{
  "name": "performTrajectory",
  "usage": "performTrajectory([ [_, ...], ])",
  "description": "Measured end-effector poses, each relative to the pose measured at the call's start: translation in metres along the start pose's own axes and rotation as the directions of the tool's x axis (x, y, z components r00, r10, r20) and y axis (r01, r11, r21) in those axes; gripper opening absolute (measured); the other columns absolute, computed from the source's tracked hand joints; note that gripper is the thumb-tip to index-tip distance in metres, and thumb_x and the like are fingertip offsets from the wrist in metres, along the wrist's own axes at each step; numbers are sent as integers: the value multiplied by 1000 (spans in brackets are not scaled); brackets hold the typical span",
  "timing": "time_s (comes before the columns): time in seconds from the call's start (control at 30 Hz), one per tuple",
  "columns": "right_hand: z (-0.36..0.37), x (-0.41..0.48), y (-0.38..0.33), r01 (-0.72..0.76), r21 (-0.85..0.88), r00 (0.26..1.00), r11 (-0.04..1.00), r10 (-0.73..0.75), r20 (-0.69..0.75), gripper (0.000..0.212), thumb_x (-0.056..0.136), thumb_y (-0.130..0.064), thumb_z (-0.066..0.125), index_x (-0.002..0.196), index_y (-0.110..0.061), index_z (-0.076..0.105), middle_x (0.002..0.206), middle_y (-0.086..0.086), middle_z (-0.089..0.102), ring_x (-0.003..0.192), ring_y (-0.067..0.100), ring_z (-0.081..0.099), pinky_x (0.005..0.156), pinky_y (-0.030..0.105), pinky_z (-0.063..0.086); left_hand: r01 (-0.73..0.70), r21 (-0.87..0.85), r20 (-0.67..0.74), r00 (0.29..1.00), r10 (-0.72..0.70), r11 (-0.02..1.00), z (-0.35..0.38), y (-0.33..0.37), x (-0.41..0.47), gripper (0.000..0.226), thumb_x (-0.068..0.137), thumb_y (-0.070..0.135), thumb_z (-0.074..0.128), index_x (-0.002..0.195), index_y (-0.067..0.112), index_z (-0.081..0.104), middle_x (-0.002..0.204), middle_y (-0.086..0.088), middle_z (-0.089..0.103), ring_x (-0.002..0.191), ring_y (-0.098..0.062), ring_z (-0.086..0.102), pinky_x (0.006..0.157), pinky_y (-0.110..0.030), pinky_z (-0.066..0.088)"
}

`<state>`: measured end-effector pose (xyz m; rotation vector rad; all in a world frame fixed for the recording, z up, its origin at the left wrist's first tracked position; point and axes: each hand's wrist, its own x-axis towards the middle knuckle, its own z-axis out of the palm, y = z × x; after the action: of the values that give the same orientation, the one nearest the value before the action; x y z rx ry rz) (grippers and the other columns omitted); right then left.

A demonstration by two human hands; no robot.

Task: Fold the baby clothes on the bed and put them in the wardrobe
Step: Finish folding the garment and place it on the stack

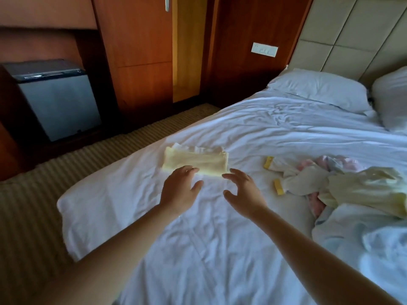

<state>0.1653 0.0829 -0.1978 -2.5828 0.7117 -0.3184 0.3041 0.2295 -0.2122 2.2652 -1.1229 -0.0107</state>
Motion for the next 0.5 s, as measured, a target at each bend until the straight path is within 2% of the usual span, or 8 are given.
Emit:
performTrajectory([
  [0.27,-114,-161,-8,-75,-60,992,995,68,-110,51,85,-25,61,135,-24,54,143,0,49,132,19,43,109,33,35,-166,-104,98,979,176,981,-41,124,-97,44,98,38,53,138,21,51,143,7,46,130,-13,45,101,-32,41],
  [0.4,-155,-233,13,-175,-67,971,982,161,-179,55,80,-27,60,134,-20,56,138,2,54,128,23,47,107,32,38,-290,-107,166,938,305,951,-36,190,-123,44,98,39,51,139,22,49,143,5,45,129,-15,46,100,-35,43],
  [0.5,-177,-276,35,-272,-84,941,959,247,-231,50,86,-23,62,135,-21,55,139,-2,53,130,20,45,104,28,34,-376,-133,208,894,397,917,-21,235,-130,43,98,40,51,138,25,50,142,6,46,124,-15,50,96,-33,44],
])
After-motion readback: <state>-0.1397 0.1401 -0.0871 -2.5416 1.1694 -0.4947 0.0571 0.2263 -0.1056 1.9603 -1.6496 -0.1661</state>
